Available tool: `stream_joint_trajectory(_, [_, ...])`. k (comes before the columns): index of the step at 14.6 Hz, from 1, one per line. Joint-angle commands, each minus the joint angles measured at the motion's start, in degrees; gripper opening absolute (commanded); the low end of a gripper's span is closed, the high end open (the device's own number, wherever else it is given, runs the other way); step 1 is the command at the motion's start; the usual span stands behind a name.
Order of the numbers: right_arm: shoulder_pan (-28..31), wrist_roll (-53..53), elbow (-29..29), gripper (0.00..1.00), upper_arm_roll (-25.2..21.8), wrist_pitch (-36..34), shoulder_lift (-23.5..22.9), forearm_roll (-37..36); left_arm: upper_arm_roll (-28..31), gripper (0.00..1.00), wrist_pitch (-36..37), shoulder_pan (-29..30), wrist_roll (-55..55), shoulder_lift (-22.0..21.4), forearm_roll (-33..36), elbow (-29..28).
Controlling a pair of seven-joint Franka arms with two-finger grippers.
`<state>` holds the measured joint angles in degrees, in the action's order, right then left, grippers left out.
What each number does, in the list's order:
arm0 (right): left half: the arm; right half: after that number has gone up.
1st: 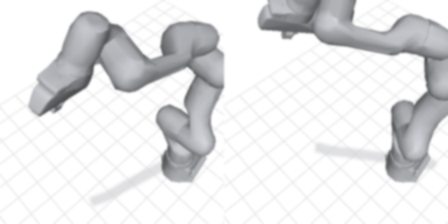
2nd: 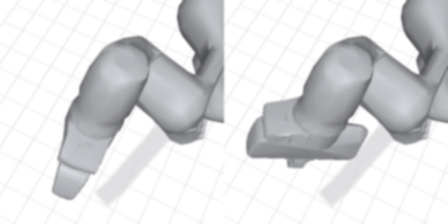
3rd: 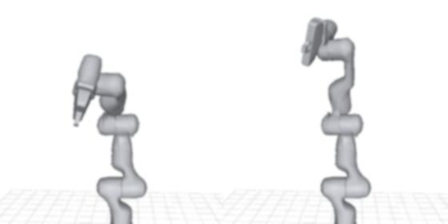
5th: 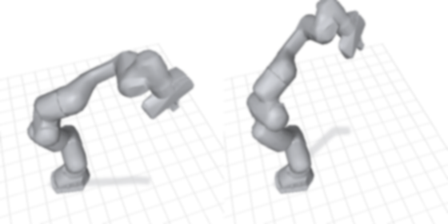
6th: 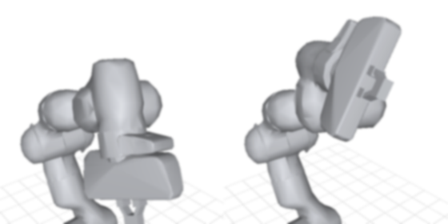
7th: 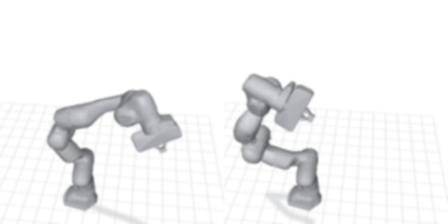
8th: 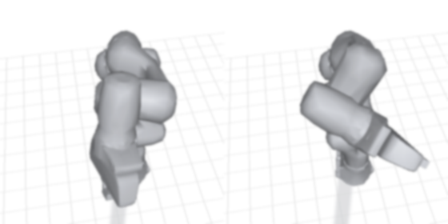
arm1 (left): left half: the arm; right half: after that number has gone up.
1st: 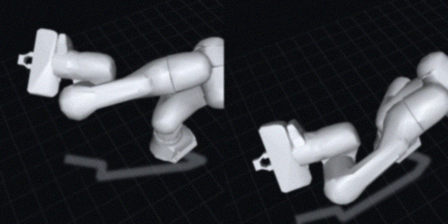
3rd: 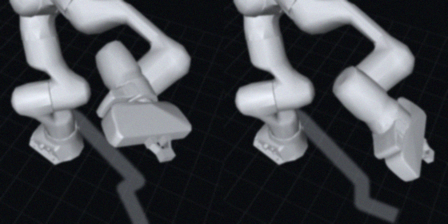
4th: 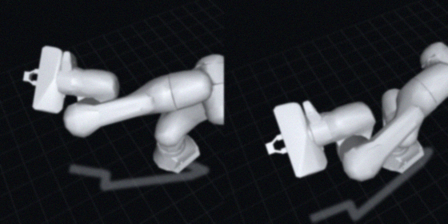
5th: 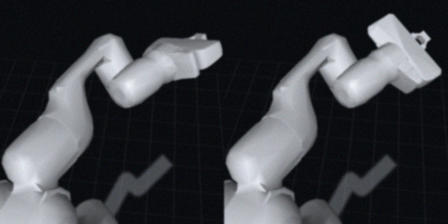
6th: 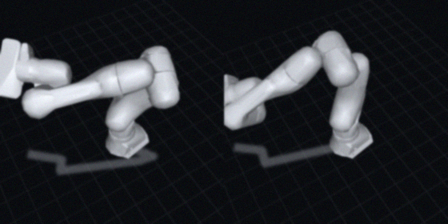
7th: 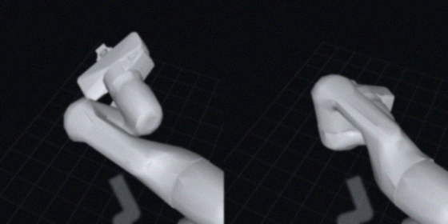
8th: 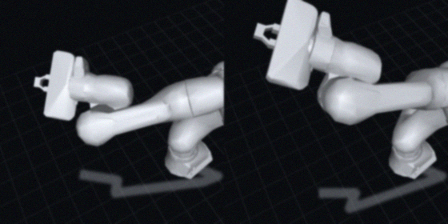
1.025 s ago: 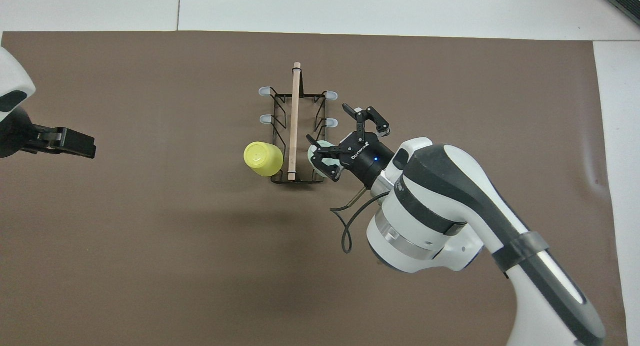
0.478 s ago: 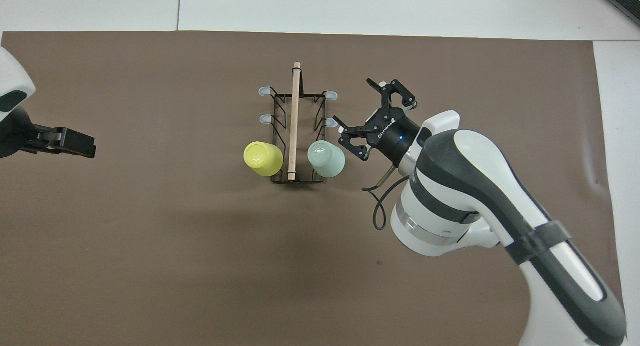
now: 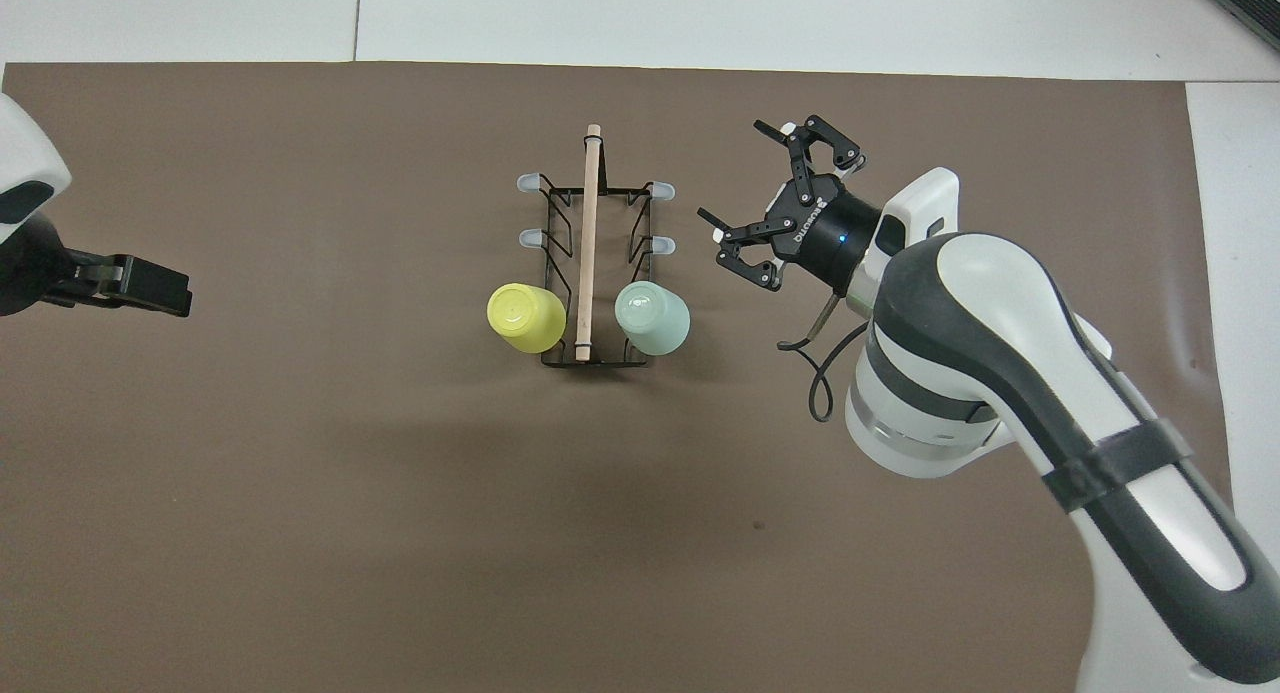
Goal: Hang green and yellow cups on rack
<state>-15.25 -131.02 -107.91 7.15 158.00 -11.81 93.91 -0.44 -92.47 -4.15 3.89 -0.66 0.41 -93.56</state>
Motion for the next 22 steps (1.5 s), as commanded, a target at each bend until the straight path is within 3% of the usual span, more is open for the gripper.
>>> stream_joint_trajectory(1, [4.51,11.26,0.77,1.0,0.23,-9.06,-0.05,-14.49,-0.53,1.0,-0.78,0.81,0.41,-1.8,-0.93,-2.15])
stream_joint_trajectory(3, [8.64,23.56,3.22,1.0,0.32,-18.03,-0.23,-26.79,-0.44,1.0,-0.78,0.81,0.41,-1.8,-0.93,-2.15])
stream_joint_trajectory(9, [9.8,51.27,5.25,1.0,-0.21,-29.56,4.07,-51.24,-0.44,1.0,-1.31,0.29,0.5,-1.8,-0.93,-2.15])
stream_joint_trajectory(17, [12.53,84.4,6.31,1.0,-0.38,-47.5,8.47,-75.08,-0.44,1.0,0.62,0.9,0.67,-1.45,-0.76,0.75])
stream_joint_trajectory(22, [12.44,103.21,7.45,1.0,-0.21,-56.99,10.75,-86.16,-0.44,1.0,0.8,0.9,0.94,-1.54,-0.84,0.75])
